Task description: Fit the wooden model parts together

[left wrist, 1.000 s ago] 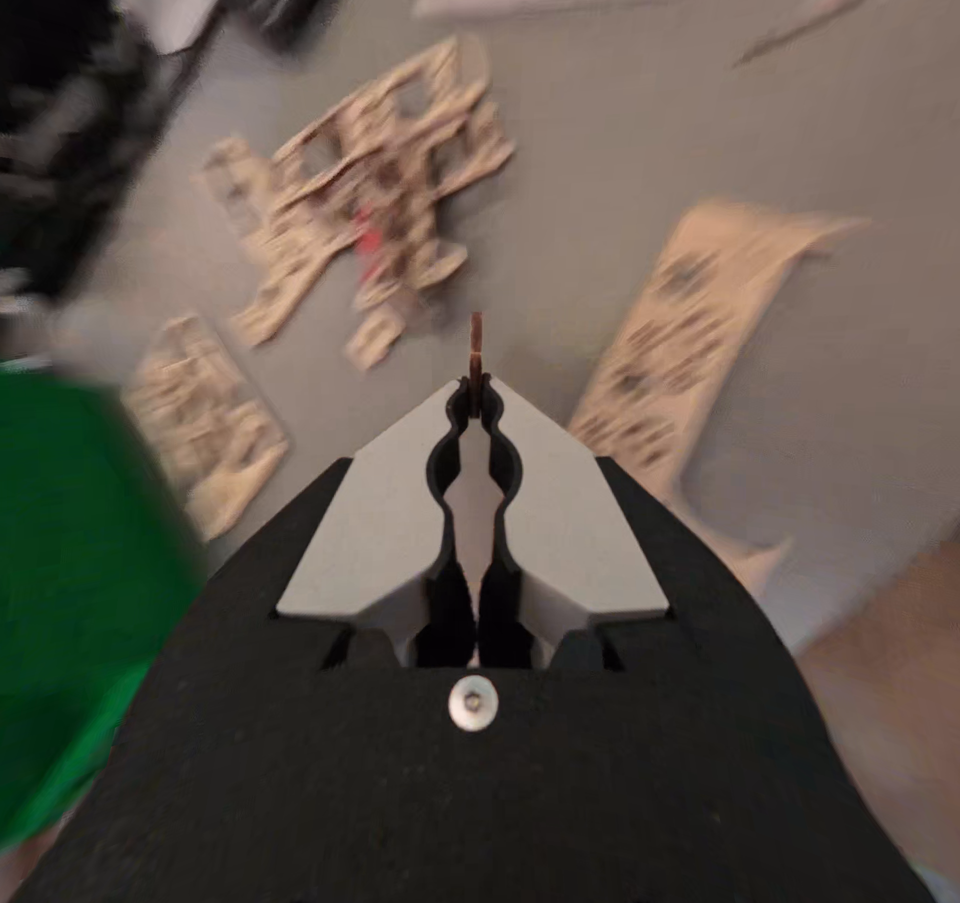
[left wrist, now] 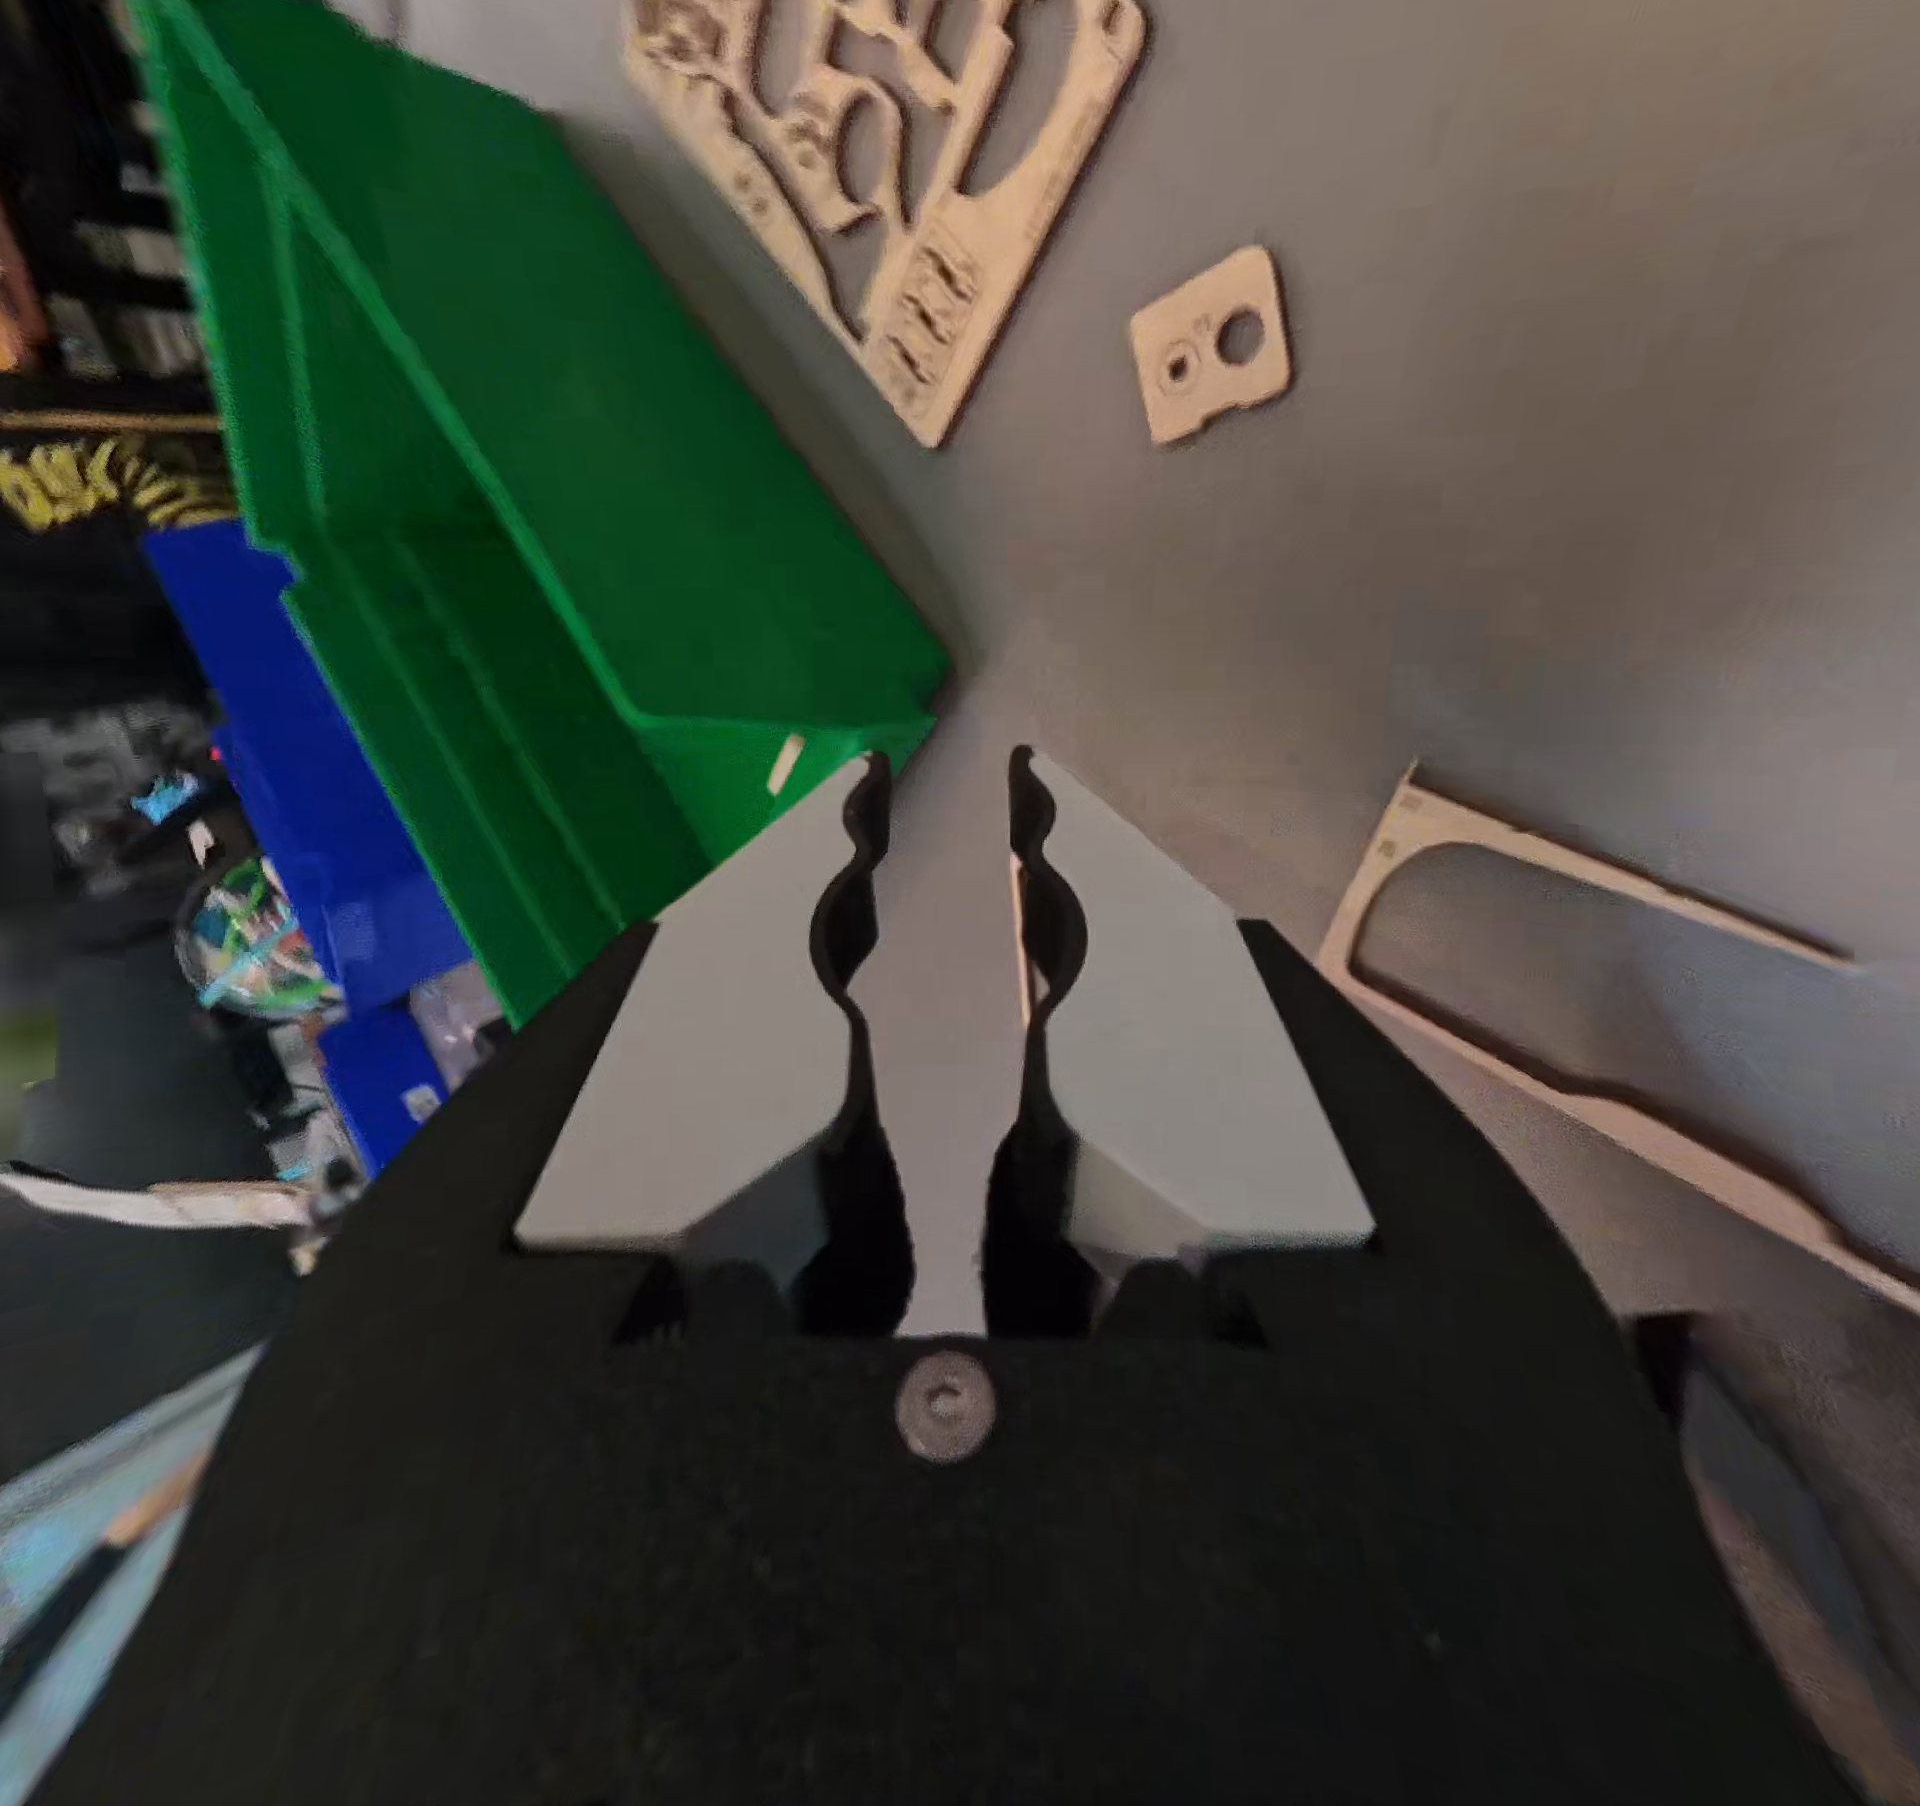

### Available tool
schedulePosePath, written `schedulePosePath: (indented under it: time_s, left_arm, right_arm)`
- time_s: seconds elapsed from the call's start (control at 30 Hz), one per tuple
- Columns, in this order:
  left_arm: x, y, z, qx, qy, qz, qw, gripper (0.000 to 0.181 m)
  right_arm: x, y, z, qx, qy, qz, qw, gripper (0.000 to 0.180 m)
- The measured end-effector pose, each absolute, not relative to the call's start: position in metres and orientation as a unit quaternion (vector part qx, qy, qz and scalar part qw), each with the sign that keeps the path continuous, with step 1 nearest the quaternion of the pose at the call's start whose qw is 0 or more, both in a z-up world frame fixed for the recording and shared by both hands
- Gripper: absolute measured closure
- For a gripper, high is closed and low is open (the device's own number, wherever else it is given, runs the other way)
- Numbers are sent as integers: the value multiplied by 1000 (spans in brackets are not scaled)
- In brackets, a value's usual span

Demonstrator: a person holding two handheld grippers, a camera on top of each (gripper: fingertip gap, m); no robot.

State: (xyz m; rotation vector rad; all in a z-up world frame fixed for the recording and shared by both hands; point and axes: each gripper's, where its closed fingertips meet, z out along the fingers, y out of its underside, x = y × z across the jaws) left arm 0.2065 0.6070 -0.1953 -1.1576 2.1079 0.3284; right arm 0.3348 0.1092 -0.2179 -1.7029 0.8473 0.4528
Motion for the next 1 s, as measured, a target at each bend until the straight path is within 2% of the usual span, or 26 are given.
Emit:
schedulePosePath:
  time_s: [0.07, 0.13, 0.27, 0.33, 0.43, 0.53, 0.67, 1.0]
  left_arm:
    - [205, 585, -174, -502, 773, 63, 384, 164]
    - [209, 543, -164, -556, 730, -55, 394, 160]
    - [223, 427, -137, -556, 639, -359, 391, 154]
    - [221, 394, -130, -553, 593, -451, 374, 155]
    - [221, 382, -136, -546, 599, -480, 337, 164]
    - [223, 398, -138, -559, 588, -483, 330, 163]
    - [218, 417, -149, -604, 558, -484, 299, 147]
    - [219, 422, -147, -600, 559, -453, 350, 148]
  right_arm:
    - [337, 109, -223, -731, 356, 187, 552, 166]
    - [337, 112, -223, -729, 353, 200, 551, 165]
    - [337, 115, -225, -728, 354, 219, 545, 165]
    - [336, 115, -224, -725, 352, 225, 547, 165]
    - [334, 115, -223, -723, 349, 233, 549, 165]
    - [333, 115, -224, -720, 353, 239, 547, 165]
    - [329, 116, -224, -723, 347, 241, 546, 165]
    - [326, 116, -223, -720, 346, 249, 548, 164]
